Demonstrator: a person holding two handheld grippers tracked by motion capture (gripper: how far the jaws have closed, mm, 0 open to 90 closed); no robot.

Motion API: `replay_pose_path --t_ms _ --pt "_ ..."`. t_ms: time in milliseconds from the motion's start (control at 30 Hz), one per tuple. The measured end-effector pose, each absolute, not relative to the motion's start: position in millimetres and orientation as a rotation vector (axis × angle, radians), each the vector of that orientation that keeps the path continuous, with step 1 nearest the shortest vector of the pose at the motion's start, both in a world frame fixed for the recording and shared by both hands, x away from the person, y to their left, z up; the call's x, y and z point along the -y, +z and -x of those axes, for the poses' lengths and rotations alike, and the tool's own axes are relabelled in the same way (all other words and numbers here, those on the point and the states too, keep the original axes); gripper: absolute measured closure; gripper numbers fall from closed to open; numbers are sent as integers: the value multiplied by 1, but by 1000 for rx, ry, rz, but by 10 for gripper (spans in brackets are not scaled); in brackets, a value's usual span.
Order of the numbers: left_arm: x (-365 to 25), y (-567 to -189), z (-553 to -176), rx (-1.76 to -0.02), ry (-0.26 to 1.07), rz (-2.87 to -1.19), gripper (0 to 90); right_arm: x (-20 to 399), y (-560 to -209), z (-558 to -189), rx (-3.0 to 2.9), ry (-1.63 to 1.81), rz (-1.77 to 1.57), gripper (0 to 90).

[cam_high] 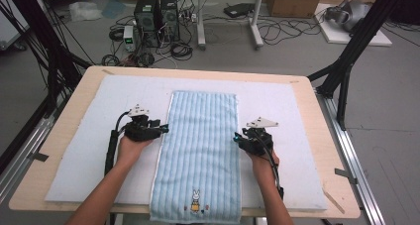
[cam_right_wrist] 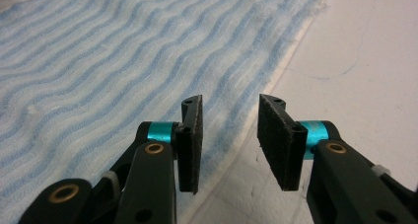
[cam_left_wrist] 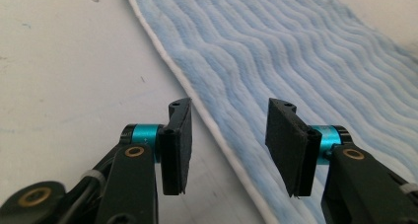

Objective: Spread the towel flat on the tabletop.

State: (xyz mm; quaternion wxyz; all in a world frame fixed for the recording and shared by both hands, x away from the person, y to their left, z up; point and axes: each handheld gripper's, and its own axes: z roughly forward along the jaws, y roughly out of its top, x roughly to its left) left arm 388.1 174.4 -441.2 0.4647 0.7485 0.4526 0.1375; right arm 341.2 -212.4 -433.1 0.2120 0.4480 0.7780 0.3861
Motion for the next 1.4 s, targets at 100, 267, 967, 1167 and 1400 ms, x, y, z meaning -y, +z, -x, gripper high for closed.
replay_pose_path --t_ms 100,267,967,1167,1400 --pt "-170 -443 -404 -1127 298 -1837 547 214 -434 -343 -2181 1041 -1245 607" --pt "-154 -450 -412 -1113 387 -1971 766 218 -427 -336 -2164 1041 -1244 576" --pt "-183 -419 -376 -936 346 -1722 199 241 -425 -329 -2140 1141 -1179 214" --pt "-191 -418 -356 -839 306 -1709 197 246 -423 -326 -2199 1174 -1100 170" --pt "-204 -421 -345 -826 332 -1697 202 249 -414 -317 -2163 1255 -1027 119"
